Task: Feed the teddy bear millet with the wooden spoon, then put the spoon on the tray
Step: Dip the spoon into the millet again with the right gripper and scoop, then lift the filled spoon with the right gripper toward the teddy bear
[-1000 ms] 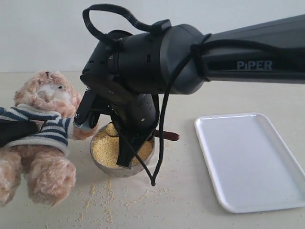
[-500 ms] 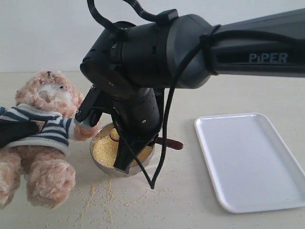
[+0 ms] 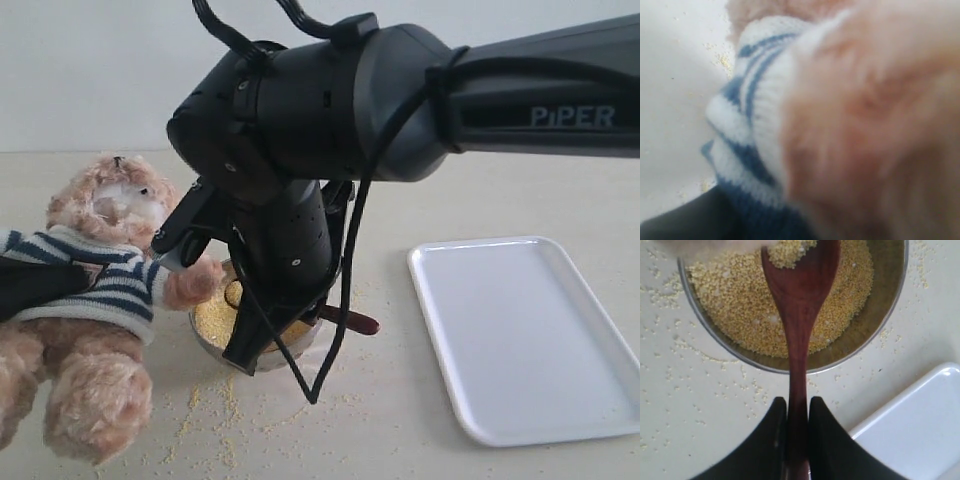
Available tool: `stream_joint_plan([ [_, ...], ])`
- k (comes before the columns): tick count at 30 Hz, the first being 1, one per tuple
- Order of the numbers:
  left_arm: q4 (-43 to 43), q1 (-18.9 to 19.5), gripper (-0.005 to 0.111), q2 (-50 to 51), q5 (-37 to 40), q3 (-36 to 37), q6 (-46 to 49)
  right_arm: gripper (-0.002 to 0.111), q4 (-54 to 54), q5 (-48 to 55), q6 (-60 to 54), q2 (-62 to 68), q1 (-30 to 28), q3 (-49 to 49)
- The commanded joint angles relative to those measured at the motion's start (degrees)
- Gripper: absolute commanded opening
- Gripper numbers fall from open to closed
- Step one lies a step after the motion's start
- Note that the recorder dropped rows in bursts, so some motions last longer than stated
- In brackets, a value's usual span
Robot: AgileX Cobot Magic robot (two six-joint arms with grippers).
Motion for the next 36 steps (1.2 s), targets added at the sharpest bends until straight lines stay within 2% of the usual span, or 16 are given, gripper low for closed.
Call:
stream_joint_plan([
  [1, 0.75, 0.16, 0.005, -0.17, 0.83, -1.40, -3.49, 0.000, 0.64, -1.74, -0.89, -3.15, -0.71, 0.15],
  [8, 5.14, 0.16, 0.005, -0.17, -3.00, -4.14, -7.73, 0.000, 2.11, -2.05, -1.04, -3.86, -4.04, 0.15],
  [20, 7.61, 0.16, 0.005, -0.17, -3.64, -3.63, -9.47, 0.000, 1.53, -4.18, -3.75, -3.99, -4.04, -0.31],
  [31, 9.99, 0.16, 0.005, -0.17, -3.64, -3.63, -12.79, 0.000, 3.88, -3.65, -8.48, -3.86, -4.04, -13.99],
  [36, 10.35, 0.16, 0.005, -0.17, -3.64, -2.99, -16.29, 0.000, 4.60, -2.96, -9.78, -3.74, -4.04, -16.09],
])
